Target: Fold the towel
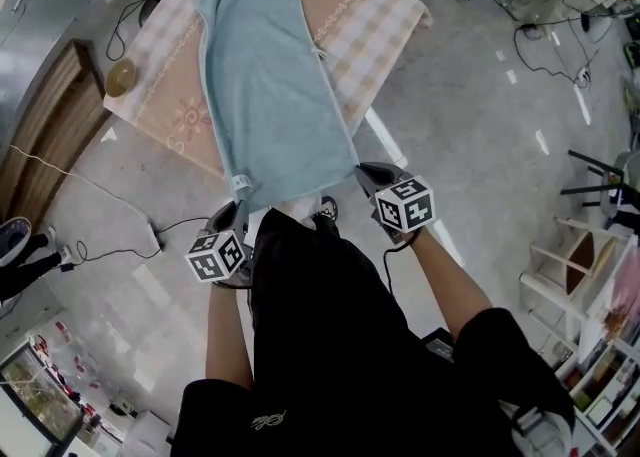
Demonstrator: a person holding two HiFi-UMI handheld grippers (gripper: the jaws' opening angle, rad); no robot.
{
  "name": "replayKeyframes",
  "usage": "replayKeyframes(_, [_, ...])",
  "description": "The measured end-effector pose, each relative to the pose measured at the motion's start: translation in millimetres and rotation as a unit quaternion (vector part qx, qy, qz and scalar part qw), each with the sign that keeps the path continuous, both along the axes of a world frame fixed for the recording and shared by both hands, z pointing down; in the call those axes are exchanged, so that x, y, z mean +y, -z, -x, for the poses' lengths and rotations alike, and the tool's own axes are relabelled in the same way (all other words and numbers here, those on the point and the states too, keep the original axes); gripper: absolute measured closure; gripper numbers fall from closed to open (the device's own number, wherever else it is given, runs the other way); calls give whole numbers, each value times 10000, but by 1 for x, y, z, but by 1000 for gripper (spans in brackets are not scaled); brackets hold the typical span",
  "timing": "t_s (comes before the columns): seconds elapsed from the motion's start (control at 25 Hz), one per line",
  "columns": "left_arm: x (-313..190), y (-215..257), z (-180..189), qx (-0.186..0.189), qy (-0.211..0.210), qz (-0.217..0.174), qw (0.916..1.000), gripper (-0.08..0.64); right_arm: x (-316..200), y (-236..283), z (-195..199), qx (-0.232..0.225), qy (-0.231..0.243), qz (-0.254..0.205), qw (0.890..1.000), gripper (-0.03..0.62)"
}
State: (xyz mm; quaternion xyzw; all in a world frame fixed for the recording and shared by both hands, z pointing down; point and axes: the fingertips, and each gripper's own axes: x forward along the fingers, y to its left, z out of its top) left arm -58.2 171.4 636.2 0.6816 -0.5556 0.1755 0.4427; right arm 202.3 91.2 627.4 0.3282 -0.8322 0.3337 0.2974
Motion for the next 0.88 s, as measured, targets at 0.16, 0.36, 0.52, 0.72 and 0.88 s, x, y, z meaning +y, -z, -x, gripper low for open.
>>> replayKeyframes(0.16, [15, 5, -8, -56, -31, -13, 10000, 502, 15, 4, -6, 11, 124, -44, 9999, 577])
replayKeyframes(0.36, [34, 19, -17, -128, -129, -32, 9998, 510, 38, 13, -10, -22, 292, -94, 9995, 577])
replayKeyframes(0.52, [41, 42, -28, 124, -160, -127, 9997, 512, 51, 35, -13, -150, 383, -194, 9990, 577])
replayKeyframes(0.72, [63, 69, -35, 467, -151, -104, 9987, 514, 63, 66, -28, -265, 397, -347, 9983, 577])
replayKeyframes(0.88, [67, 86, -31, 607, 18, -174, 9980, 514, 63, 85, -34, -322, 388, -475, 9976, 577])
